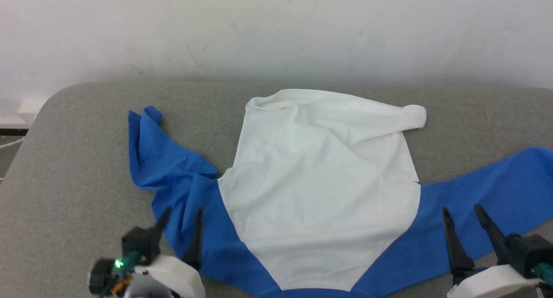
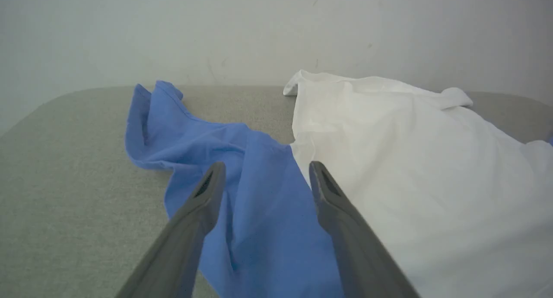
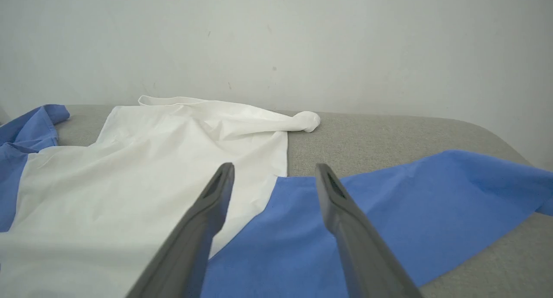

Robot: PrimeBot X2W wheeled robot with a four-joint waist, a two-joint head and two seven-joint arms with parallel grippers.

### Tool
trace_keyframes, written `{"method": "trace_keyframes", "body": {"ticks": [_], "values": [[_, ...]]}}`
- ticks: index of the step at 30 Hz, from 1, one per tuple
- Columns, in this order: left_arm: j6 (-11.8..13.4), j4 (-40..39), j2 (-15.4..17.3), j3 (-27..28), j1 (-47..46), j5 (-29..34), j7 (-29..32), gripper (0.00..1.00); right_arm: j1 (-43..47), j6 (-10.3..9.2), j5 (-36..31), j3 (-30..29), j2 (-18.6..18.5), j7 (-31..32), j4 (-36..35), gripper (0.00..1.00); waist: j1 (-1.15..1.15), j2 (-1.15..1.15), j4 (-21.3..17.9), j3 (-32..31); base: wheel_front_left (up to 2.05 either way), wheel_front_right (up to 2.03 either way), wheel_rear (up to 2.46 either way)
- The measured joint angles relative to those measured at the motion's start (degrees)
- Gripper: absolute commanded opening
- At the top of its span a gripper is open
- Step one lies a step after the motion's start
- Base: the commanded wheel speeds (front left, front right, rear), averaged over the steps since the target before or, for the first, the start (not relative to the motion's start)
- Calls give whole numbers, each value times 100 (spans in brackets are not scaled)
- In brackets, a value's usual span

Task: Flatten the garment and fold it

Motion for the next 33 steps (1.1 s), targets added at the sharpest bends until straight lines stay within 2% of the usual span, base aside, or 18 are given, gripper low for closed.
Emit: {"method": "trace_keyframes", "body": {"ticks": [4,10,13,21,24,28,33], "values": [[-9,-4,-92,-282,422,-181,989,100,96,0,0,26,53,9,10,100,1,0,22,3,0,0,0],[-164,-379,-180,-680,837,-600,2505,100,103,0,-1,53,78,44,70,100,1,0,31,82,0,0,0],[-202,-649,-87,-790,880,-669,3107,100,102,0,0,83,83,42,132,100,1,0,23,125,0,0,0],[-196,-1131,-89,-1033,999,-817,3806,100,93,0,1,141,97,20,304,100,1,0,-54,198,0,0,0],[-70,-1215,-145,-1077,1048,-814,3923,100,86,0,9,142,99,-19,348,100,1,0,-77,220,0,0,0],[119,-1176,-233,-1047,1040,-730,3818,100,27,0,10,163,104,-46,390,100,1,0,-107,258,0,0,0],[158,-1083,-377,-995,975,-759,3588,100,3,0,19,177,110,-56,405,100,1,0,-138,325,0,0,0]]}}
